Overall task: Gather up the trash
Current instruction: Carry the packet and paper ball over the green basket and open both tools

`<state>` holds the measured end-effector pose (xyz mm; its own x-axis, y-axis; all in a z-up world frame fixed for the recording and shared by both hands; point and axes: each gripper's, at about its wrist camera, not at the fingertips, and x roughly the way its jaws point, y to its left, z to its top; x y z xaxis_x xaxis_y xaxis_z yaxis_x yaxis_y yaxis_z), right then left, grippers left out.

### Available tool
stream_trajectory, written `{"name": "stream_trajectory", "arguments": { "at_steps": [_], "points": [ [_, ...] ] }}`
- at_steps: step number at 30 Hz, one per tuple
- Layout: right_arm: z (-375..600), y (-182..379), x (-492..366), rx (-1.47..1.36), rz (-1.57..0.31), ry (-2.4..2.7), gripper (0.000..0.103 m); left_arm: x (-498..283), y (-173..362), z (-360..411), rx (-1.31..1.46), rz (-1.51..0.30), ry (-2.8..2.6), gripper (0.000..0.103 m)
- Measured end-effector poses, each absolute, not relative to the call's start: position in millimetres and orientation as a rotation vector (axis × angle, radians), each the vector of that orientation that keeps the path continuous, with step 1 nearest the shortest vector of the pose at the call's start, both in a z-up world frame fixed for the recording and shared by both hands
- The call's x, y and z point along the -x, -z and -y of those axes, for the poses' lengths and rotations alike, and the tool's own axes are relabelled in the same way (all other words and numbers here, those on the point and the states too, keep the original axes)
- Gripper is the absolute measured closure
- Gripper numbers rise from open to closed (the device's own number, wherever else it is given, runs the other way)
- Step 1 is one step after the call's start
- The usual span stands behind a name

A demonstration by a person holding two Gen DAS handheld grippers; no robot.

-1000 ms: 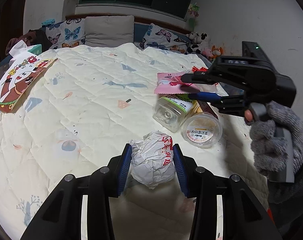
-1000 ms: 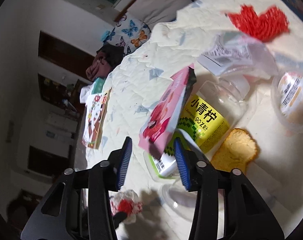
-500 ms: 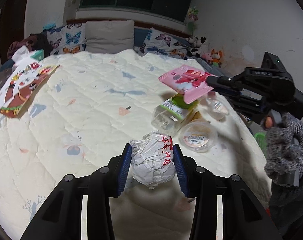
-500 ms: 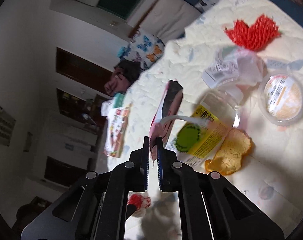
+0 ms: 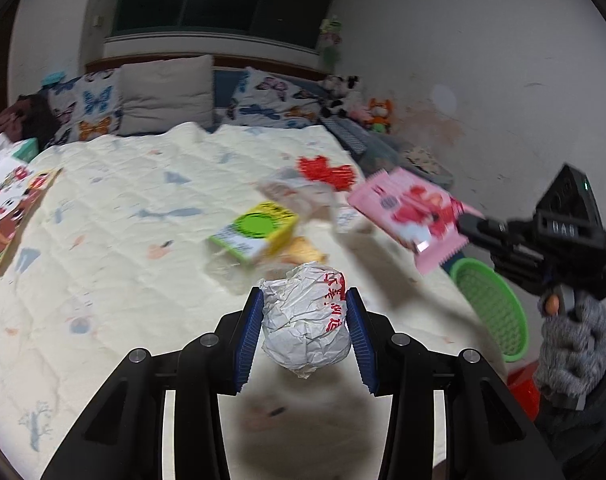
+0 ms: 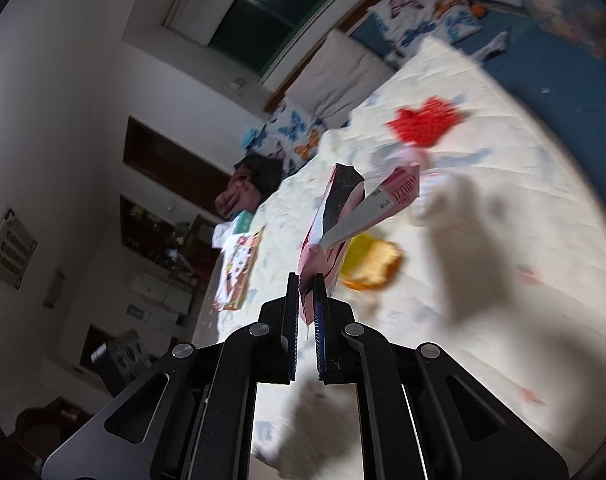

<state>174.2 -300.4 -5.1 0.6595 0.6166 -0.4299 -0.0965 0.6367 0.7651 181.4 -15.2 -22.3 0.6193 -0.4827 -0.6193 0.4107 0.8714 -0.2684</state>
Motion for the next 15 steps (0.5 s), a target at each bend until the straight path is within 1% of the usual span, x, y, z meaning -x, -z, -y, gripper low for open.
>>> {"name": "stream_trajectory", "arguments": {
  "at_steps": [9, 15],
  "points": [
    [417.6, 16.8, -91.4, -0.735, -0.730, -0.134, 0.095, -173.4, 12.4, 89.2, 0.058, -0.740, 0.662, 0.062],
    [479.3, 44.3, -55.8, -0.720, -0.743, 0.073, 0.095, -168.3, 12.9, 140.8, 0.010, -0.757, 0.731, 0.062]
  ]
}}
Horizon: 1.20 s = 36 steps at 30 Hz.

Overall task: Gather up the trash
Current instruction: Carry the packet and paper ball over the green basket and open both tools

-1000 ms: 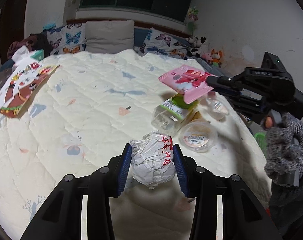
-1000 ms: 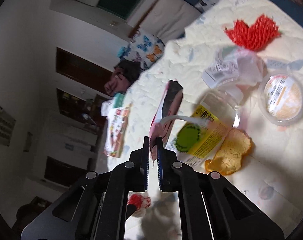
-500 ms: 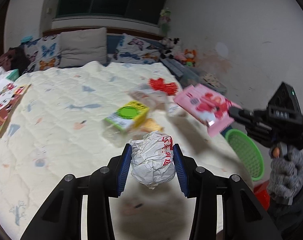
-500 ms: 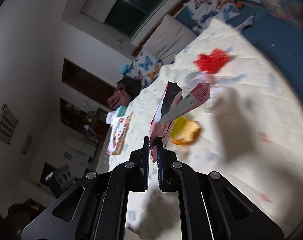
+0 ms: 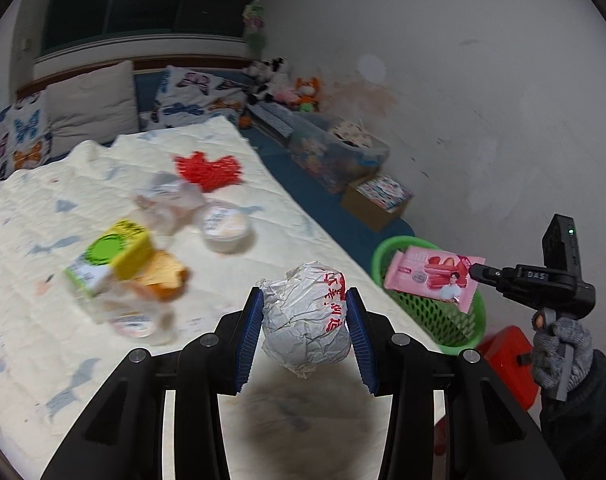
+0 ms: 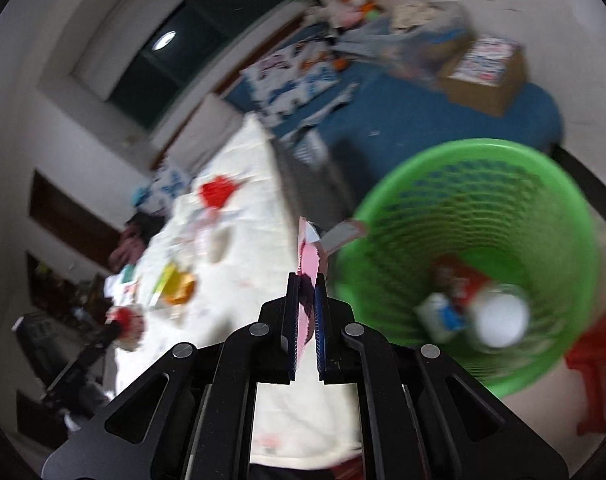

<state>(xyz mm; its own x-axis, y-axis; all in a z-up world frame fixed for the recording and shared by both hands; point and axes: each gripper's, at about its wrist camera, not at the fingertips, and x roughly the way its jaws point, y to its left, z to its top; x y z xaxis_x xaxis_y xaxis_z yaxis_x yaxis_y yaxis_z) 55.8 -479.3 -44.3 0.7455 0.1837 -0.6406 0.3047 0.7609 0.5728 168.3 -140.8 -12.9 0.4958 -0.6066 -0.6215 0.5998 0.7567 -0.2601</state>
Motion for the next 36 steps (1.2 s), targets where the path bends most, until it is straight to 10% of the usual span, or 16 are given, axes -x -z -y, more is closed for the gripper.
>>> {"name": "stream_trajectory", "arguments": {
  "at_steps": [21, 36],
  "points": [
    [535.9, 81.2, 6.3, -0.751, -0.707, 0.183, 0.091, -149.3, 26.3, 288.8, -0.120, -0.828, 0.936, 0.062],
    [531.0, 77.1, 43.5, -0.620, -0.683, 0.269, 0.053, -157.7, 53.5, 393.6, -0.182, -0.936, 1.038, 0.056]
  ]
}}
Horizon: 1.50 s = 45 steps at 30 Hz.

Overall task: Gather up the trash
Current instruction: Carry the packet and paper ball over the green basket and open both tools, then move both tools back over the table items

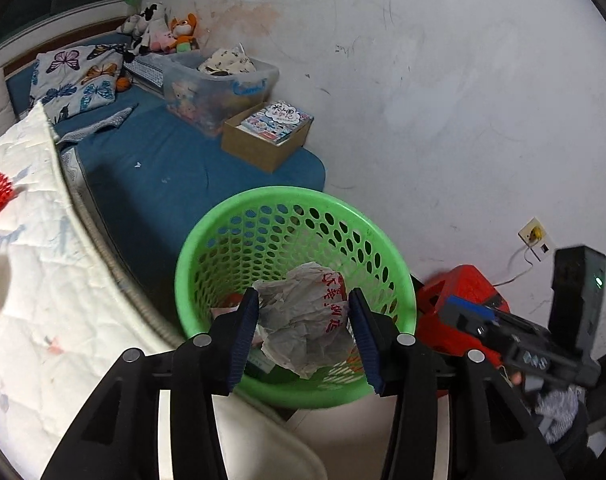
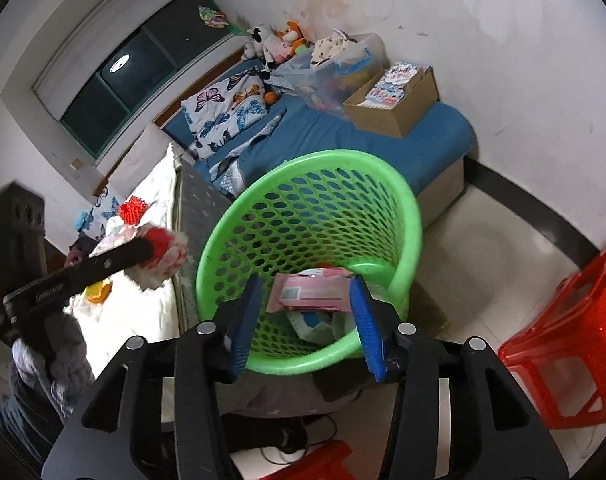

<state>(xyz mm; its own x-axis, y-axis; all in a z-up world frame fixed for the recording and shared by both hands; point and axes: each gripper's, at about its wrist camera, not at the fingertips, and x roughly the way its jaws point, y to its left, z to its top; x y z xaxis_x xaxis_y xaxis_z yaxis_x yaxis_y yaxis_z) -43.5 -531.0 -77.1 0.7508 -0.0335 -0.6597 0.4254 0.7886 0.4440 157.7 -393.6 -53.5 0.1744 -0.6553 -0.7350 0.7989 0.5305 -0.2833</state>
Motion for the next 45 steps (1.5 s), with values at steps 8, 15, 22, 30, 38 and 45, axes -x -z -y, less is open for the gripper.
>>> {"name": "stream_trajectory", "arguments": {
  "at_steps": [8, 15, 22, 30, 38, 45],
  "points": [
    [526.4, 72.9, 49.0, -0.585, -0.660, 0.289, 0.042, -164.4, 57.2, 391.4, -0.155, -0.946, 1.029, 0.044],
    [502.6, 61.5, 38.3, -0.539, -0.635, 0.260, 0.036, -165.2, 43.2, 348.6, -0.146, -0.894, 0.966, 0.044],
    [470.0, 54.3, 10.4, -0.507, -0.646, 0.175, 0.032, -166.7, 32.7, 287.2, -0.090, -0.856, 0.895, 0.044],
    [430.7, 46.9, -28.6, -0.454, -0.668, 0.081, 0.024, -175.9, 27.3, 199.4, -0.034, -0.808, 0.749, 0.044],
    [390.4, 44.7, -63.2, -0.395, -0.698, -0.008, 0.023, -188.8, 24.4, 114.6, 0.030, -0.773, 0.603, 0.044],
    [351.6, 46.3, -92.4, -0.353, -0.727, -0.091, 0.023, -204.0, 31.8, 52.2, 0.097, -0.784, 0.494, 0.044]
  ]
}}
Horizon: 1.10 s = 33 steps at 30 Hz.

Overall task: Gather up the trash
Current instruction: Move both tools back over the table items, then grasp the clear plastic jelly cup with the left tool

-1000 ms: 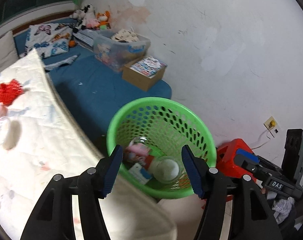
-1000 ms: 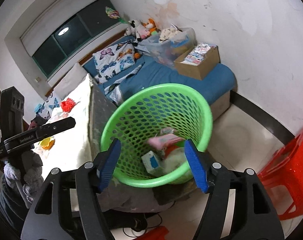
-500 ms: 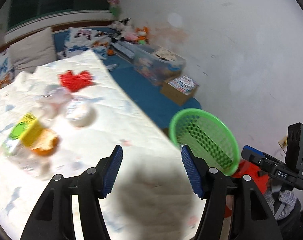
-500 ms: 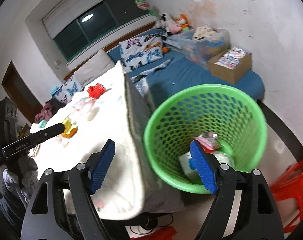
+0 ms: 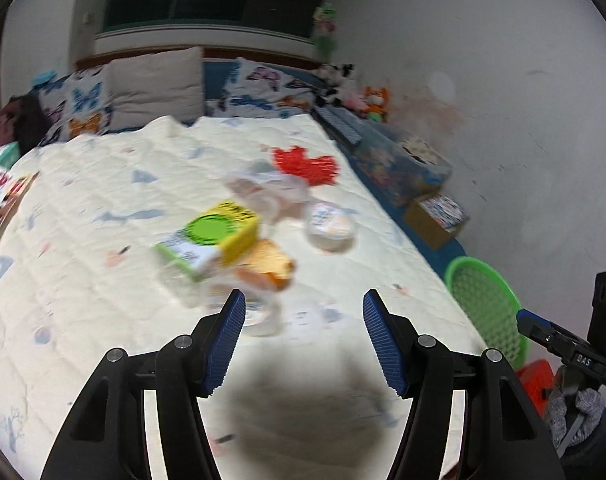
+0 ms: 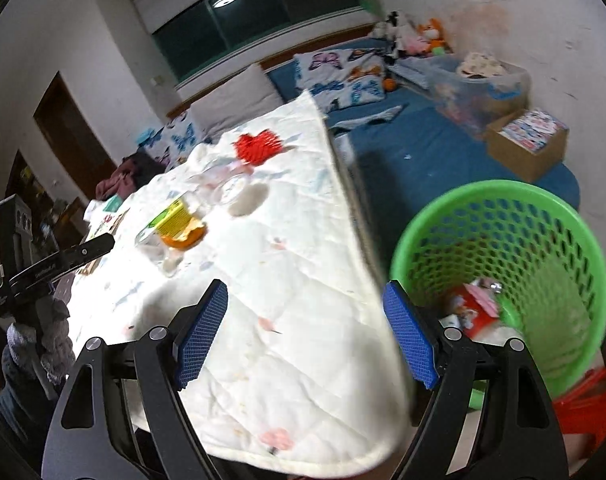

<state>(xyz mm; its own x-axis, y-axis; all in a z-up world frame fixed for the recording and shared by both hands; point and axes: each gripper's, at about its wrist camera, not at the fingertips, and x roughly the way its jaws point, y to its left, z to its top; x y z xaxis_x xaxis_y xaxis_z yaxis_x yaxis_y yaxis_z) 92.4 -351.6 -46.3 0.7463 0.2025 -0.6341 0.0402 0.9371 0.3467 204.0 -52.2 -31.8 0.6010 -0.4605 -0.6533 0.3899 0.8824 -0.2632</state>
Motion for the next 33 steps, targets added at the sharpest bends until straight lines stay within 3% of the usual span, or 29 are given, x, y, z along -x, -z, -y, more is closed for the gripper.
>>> {"name": "stream_trajectory", "arguments": {
  "at_steps": [16, 23, 31, 33],
  "points": [
    [310.4, 55.6, -122.9, -0.315, -0.773, -0.193, 0.023, -226.2, 69.6, 45.2, 0.169, -0.824, 0.432, 0.044],
    [308.1, 63.1, -133.3, -0.337, -0.791, -0.217, 0.023, -239.5, 81.2, 43.0, 0.177, -0.837, 0.423, 0.030],
    [299.7, 67.0, -144.8, -0.314, -0.806, -0.229, 0.023, -250.7, 91.5, 41.2, 0.206, -0.865, 0.435, 0.030],
    [298.2, 67.5, -146.0, -0.311, -0.808, -0.233, 0.023, -252.6, 94.2, 39.9, 0.223, -0.871, 0.439, 0.034]
  ]
}}
